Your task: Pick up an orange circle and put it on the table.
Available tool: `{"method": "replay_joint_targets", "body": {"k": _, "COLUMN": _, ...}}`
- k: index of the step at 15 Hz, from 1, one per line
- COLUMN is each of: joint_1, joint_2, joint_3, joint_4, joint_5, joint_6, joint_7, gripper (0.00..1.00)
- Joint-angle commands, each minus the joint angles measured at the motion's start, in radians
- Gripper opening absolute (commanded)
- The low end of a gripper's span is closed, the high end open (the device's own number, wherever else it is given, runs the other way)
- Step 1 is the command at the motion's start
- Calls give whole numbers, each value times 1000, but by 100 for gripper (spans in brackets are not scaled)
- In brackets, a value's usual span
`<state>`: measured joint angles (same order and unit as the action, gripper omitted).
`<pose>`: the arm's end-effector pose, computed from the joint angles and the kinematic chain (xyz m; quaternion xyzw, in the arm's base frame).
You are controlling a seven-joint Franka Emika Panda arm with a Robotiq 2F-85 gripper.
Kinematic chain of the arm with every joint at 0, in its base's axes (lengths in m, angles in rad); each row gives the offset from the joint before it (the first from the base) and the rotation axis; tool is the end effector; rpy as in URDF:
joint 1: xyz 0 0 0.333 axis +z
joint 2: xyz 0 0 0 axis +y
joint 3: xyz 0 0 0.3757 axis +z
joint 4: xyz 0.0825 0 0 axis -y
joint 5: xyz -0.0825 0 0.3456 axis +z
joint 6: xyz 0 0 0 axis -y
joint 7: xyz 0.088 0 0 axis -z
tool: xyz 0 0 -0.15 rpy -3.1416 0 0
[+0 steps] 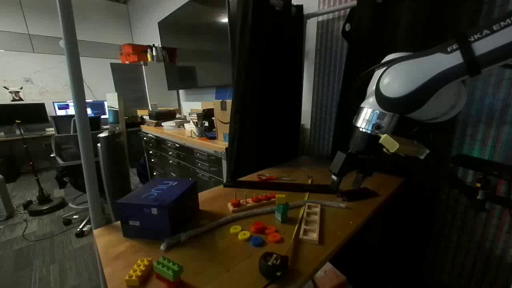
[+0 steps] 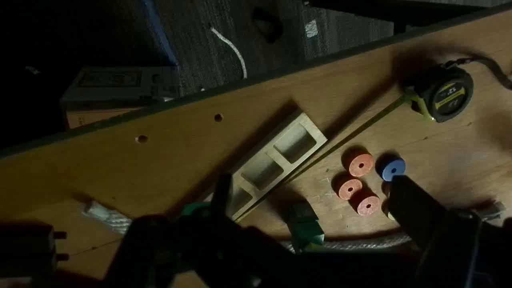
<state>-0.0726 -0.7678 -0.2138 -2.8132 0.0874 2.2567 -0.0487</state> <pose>0.2531 -0.0702 0.4446 -0.9819 0.1196 -0.1118 0.0953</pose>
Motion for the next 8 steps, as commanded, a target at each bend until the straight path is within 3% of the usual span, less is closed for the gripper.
{"method": "replay_joint_targets", "body": {"k": 1, "joint_1": -16, "joint_2": 4, "joint_3": 16, "joint_4": -4, "joint_5": 15, "joint_6": -12, "joint_7": -11, "gripper": 100}}
{"method": "replay_joint_targets", "body": {"k": 8, "joint_1": -16, "joint_2": 15, "joint_3": 16, "joint_4": -13, "joint_5": 15, "joint_6": -14, "joint_7": -11, "gripper": 100}}
